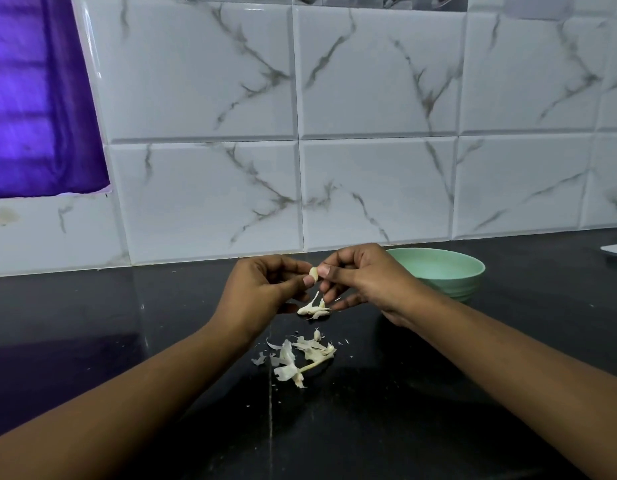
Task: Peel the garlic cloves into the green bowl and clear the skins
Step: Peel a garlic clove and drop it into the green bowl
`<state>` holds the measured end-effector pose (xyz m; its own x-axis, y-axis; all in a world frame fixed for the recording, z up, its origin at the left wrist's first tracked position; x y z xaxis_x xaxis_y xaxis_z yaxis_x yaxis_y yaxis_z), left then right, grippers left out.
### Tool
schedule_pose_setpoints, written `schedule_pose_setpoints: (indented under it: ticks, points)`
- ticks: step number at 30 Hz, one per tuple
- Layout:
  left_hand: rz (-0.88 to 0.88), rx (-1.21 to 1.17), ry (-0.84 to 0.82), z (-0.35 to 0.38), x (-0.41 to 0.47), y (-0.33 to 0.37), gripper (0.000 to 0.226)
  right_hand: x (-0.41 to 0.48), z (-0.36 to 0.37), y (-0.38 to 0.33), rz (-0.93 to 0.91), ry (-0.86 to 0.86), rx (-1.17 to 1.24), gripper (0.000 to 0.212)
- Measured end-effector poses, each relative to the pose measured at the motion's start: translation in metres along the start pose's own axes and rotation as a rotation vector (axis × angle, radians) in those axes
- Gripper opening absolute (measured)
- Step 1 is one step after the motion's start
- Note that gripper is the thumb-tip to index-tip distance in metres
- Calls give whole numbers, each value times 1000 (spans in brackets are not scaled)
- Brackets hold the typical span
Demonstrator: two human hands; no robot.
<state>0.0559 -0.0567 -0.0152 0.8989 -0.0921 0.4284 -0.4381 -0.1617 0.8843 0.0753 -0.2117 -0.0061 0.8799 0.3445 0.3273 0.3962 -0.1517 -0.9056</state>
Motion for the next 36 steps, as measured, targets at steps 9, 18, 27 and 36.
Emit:
schedule_pose_setpoints:
  ticks: [9,18,27,36]
  points:
    - [9,23,20,1,0,0,8,1,2,-3,-25,36,-119,11]
    - [89,165,55,1,0,2,9,-1,-5,-8,-119,149,-313,9]
    - [63,92,50,0,1,1,7,-2,-4,-9,-152,137,-345,11]
    - [70,198,49,1,0,-1,8,0,-6,-6,-64,90,-217,14]
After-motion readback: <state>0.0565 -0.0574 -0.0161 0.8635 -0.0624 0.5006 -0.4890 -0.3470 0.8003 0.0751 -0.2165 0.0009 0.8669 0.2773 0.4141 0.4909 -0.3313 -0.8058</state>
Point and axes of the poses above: each hand's wrist, its own x-axis towards the middle knuckle, its own z-axis out of the palm, y = z × x, the point moved 3 cm from there along x, towards the middle knuckle, and after that the axes turned 2 degrees about -y, right-handed, at the moved point
